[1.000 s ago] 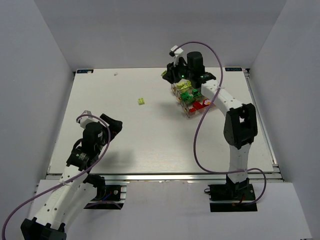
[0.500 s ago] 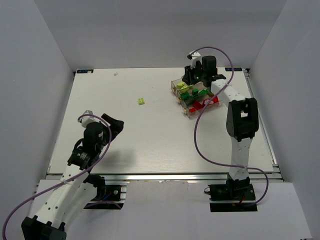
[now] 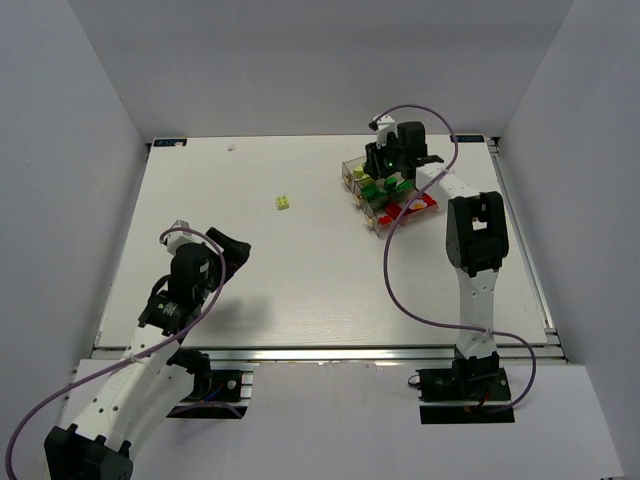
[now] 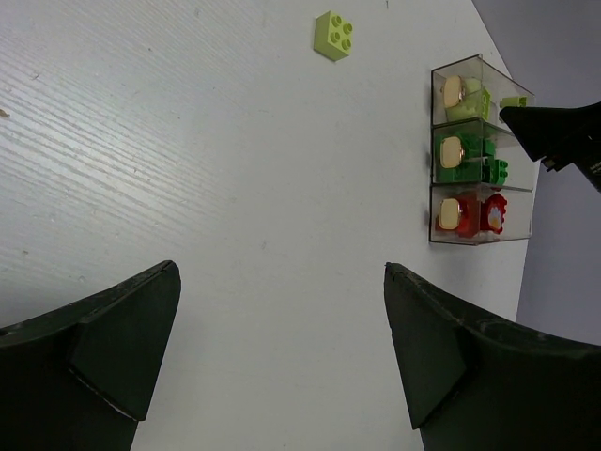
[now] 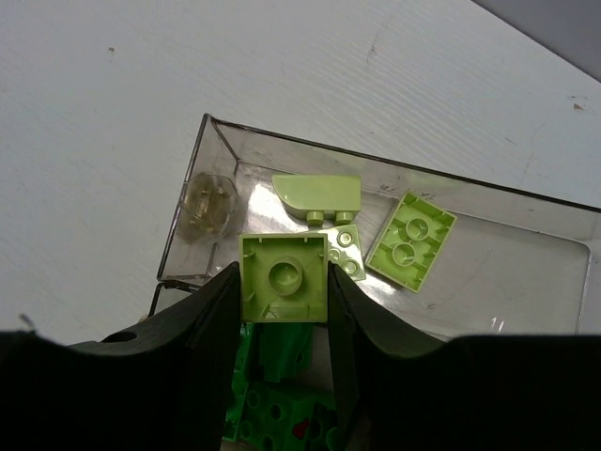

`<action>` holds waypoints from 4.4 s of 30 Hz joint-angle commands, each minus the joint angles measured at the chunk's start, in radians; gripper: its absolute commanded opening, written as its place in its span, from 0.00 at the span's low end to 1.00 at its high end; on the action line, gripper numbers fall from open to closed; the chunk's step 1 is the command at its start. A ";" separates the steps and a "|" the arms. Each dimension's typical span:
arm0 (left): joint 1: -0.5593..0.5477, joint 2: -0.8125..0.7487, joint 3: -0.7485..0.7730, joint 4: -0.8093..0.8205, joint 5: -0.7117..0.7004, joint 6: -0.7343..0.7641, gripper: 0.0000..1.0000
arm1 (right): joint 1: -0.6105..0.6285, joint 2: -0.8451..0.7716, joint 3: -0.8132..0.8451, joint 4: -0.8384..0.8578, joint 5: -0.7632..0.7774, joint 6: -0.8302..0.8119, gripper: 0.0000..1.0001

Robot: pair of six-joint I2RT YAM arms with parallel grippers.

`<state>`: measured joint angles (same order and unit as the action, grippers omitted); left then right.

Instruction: Sort the legos into containers by color

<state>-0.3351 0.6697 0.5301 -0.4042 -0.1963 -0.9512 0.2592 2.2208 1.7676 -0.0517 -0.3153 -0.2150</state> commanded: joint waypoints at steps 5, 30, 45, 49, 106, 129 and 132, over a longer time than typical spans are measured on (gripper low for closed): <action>0.001 0.016 -0.010 0.030 0.017 -0.003 0.98 | -0.005 0.025 0.067 0.041 0.016 -0.030 0.56; 0.001 0.044 -0.019 0.061 0.024 0.002 0.98 | 0.149 -0.050 0.122 -0.146 -0.279 -0.034 0.87; 0.001 -0.059 -0.044 -0.018 0.003 -0.018 0.98 | 0.411 0.106 0.248 -0.131 0.239 0.284 0.75; 0.001 -0.088 -0.047 -0.039 -0.009 -0.026 0.98 | 0.440 0.180 0.306 -0.120 0.269 0.301 0.72; 0.001 -0.124 -0.004 -0.064 -0.034 -0.011 0.98 | 0.329 -0.173 0.078 0.010 -0.153 0.149 0.00; 0.001 -0.114 -0.021 -0.027 0.012 -0.021 0.98 | -0.067 -0.102 0.033 -0.019 -0.047 0.022 0.07; 0.001 -0.114 -0.022 -0.025 0.014 -0.027 0.98 | -0.067 -0.075 0.042 0.003 -0.038 0.017 0.10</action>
<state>-0.3351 0.5640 0.4984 -0.4335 -0.1940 -0.9707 0.1917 2.1292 1.7573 -0.1017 -0.3653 -0.1696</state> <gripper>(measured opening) 0.983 0.427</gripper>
